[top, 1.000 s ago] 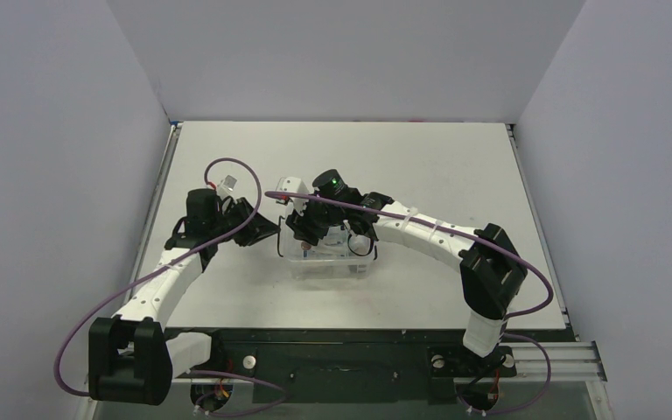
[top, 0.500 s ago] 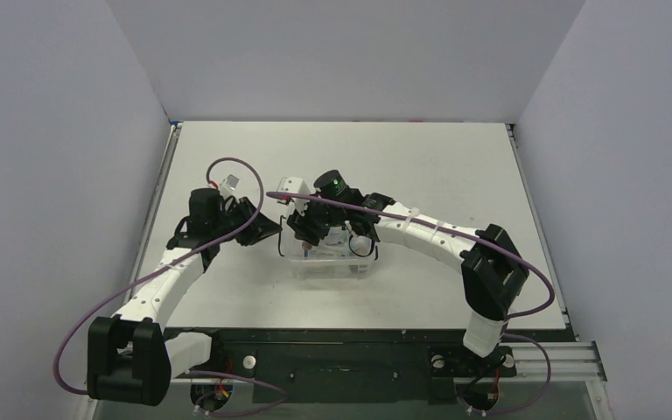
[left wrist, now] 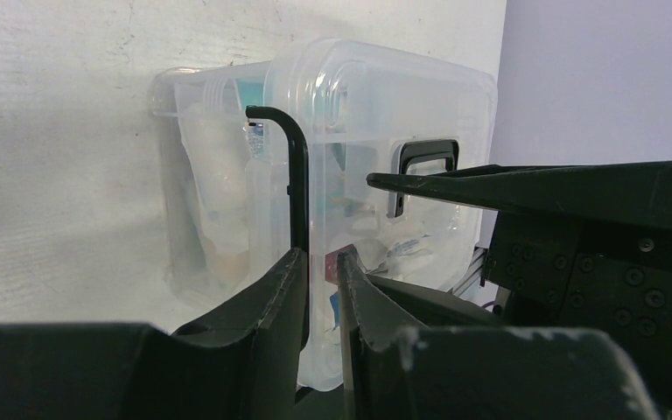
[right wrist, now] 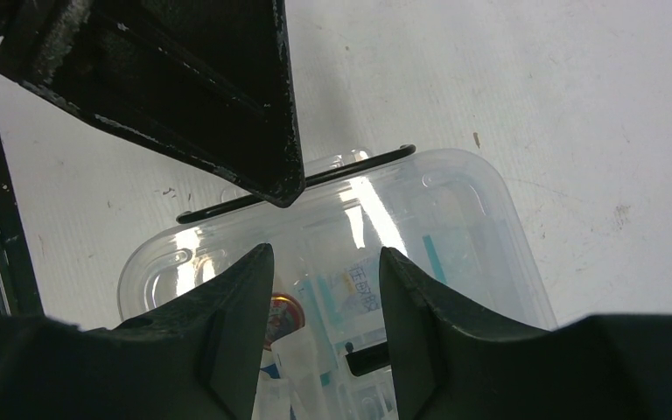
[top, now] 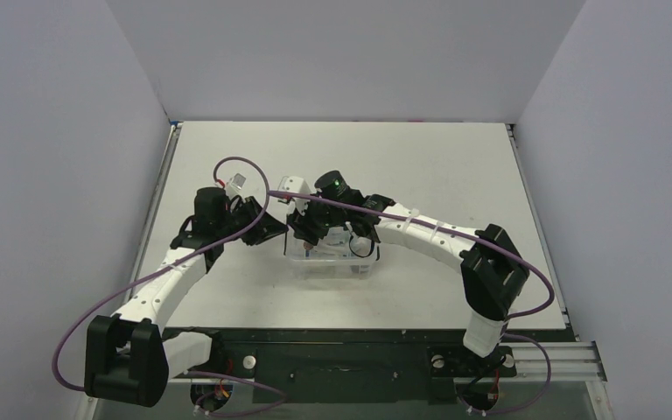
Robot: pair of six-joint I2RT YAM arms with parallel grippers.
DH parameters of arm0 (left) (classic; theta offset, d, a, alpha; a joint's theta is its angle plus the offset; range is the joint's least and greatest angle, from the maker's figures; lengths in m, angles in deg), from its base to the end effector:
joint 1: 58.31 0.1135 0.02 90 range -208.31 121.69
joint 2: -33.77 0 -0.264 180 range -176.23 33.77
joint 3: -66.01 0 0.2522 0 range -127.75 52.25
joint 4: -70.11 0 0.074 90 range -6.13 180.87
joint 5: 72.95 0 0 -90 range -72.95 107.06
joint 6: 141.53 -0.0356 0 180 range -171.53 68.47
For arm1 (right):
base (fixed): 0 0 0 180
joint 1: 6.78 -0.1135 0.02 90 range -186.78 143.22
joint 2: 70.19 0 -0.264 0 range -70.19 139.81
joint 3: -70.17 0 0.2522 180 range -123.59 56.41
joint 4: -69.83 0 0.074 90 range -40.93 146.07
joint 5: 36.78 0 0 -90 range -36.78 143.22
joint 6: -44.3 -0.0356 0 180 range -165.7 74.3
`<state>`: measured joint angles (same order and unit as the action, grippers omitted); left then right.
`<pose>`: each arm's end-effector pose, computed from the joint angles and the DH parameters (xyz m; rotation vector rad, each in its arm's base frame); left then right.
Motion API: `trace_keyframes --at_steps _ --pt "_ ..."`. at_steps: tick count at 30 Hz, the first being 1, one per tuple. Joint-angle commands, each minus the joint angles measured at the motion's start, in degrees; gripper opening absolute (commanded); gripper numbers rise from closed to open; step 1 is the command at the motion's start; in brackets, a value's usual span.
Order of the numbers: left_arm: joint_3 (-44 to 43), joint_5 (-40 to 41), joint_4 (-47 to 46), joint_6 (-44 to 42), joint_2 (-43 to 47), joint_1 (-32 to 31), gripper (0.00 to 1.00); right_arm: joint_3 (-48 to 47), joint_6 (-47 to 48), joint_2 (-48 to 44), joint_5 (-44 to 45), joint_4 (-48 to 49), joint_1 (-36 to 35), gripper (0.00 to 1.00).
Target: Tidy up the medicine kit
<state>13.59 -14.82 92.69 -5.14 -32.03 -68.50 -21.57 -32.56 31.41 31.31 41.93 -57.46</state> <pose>0.2344 -0.0612 0.2347 -0.3980 2.3001 -1.1391 0.2471 0.3226 0.2634 -1.3880 1.8200 0.7771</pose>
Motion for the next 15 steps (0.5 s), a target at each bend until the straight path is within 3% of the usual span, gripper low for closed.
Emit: trace_keyframes --at_steps 1,9,15 --pt "-3.0 -3.0 -3.1 1.2 0.3 -1.5 0.17 4.0 0.6 2.5 2.9 -9.3 -0.3 0.44" --pt "-3.9 -1.6 -1.7 0.7 1.6 -1.6 0.17 4.6 0.5 0.9 4.2 -9.3 -0.3 0.44" --pt "-7.6 0.6 3.1 -2.3 3.0 -1.5 0.25 5.2 -0.5 -3.1 6.1 -9.1 0.0 0.44"
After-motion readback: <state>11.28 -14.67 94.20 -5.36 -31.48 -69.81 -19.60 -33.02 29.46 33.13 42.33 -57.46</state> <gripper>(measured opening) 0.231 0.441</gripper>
